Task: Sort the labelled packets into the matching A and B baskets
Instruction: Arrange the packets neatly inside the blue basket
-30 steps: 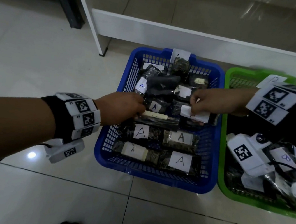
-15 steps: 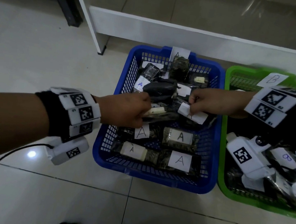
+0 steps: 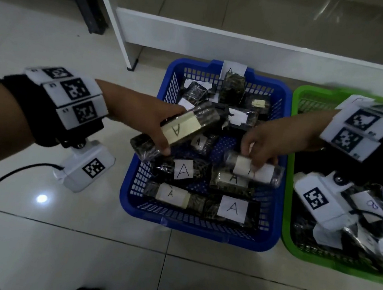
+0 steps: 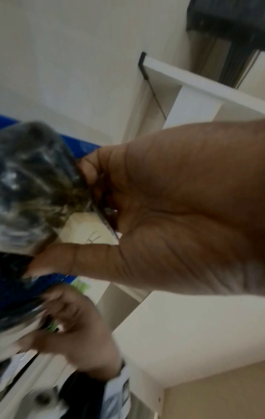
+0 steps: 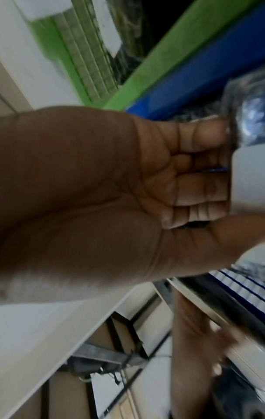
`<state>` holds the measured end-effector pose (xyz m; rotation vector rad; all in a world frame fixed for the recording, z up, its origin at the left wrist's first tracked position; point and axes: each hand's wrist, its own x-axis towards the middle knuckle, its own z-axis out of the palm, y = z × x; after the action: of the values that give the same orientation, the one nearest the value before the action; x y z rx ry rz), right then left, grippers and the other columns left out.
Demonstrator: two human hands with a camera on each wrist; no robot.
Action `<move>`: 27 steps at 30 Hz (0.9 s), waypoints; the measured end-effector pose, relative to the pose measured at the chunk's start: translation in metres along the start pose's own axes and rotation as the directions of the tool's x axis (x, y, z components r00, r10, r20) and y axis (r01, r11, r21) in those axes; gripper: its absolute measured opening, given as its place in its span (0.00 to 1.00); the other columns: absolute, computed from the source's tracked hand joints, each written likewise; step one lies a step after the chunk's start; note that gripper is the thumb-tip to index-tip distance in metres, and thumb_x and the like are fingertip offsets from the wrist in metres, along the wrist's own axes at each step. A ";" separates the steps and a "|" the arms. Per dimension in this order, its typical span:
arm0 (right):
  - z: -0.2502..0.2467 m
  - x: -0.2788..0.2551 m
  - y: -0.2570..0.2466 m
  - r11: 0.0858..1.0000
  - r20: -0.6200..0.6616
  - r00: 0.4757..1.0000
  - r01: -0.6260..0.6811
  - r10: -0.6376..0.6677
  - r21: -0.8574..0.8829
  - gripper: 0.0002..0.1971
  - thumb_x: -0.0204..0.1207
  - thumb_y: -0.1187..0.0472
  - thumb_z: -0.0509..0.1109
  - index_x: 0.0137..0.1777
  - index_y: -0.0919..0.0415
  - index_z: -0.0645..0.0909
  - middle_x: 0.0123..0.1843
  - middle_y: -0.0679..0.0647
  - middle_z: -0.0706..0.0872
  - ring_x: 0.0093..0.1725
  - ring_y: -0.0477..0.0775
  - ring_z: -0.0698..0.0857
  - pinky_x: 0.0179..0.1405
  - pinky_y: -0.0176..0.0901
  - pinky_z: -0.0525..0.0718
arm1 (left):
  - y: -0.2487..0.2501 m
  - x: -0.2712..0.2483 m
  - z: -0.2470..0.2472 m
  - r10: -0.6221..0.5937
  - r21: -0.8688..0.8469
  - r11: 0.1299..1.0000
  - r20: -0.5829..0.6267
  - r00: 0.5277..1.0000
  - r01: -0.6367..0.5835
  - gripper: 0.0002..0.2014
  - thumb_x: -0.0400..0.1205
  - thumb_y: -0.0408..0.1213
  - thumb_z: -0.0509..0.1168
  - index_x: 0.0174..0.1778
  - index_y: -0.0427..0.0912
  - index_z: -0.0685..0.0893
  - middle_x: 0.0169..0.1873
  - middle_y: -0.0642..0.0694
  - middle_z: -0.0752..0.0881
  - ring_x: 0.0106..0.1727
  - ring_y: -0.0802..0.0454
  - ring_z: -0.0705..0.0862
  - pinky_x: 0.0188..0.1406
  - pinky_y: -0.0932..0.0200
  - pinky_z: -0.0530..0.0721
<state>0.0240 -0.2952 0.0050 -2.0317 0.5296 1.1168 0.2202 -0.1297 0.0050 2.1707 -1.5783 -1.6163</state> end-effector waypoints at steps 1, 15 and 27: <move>0.008 0.004 -0.004 0.999 0.034 0.999 0.012 -0.011 -0.041 0.10 0.72 0.62 0.75 0.49 0.62 0.79 0.34 0.50 0.83 0.31 0.46 0.78 0.31 0.38 0.77 | -0.002 -0.001 -0.004 -0.001 -0.062 0.998 -0.015 1.000 0.000 0.28 0.75 0.38 0.73 0.68 0.51 0.69 0.54 0.51 0.83 0.54 0.55 0.83 0.46 0.63 0.84; 0.069 0.027 -0.017 0.940 -0.603 0.796 0.242 -0.050 0.242 0.06 0.77 0.66 0.64 0.50 0.54 0.75 0.49 0.57 0.84 0.44 0.55 0.83 0.35 0.39 0.79 | -0.004 0.002 0.009 0.092 -0.648 0.746 -0.128 0.987 -0.154 0.18 0.78 0.38 0.64 0.64 0.38 0.80 0.56 0.43 0.89 0.54 0.47 0.88 0.47 0.63 0.88; 0.012 0.014 -0.009 0.978 -0.576 0.812 0.183 -0.093 0.101 0.14 0.77 0.56 0.71 0.60 0.50 0.75 0.55 0.52 0.83 0.39 0.47 0.81 0.33 0.32 0.76 | -0.010 0.032 0.071 0.110 0.191 0.978 -0.109 0.988 -0.087 0.26 0.78 0.55 0.67 0.66 0.43 0.79 0.62 0.46 0.82 0.63 0.47 0.81 0.62 0.49 0.80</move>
<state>0.0309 -0.2800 -0.0074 -2.2147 0.7199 0.3436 0.1747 -0.1108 -0.0567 2.1861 -1.8343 -1.3353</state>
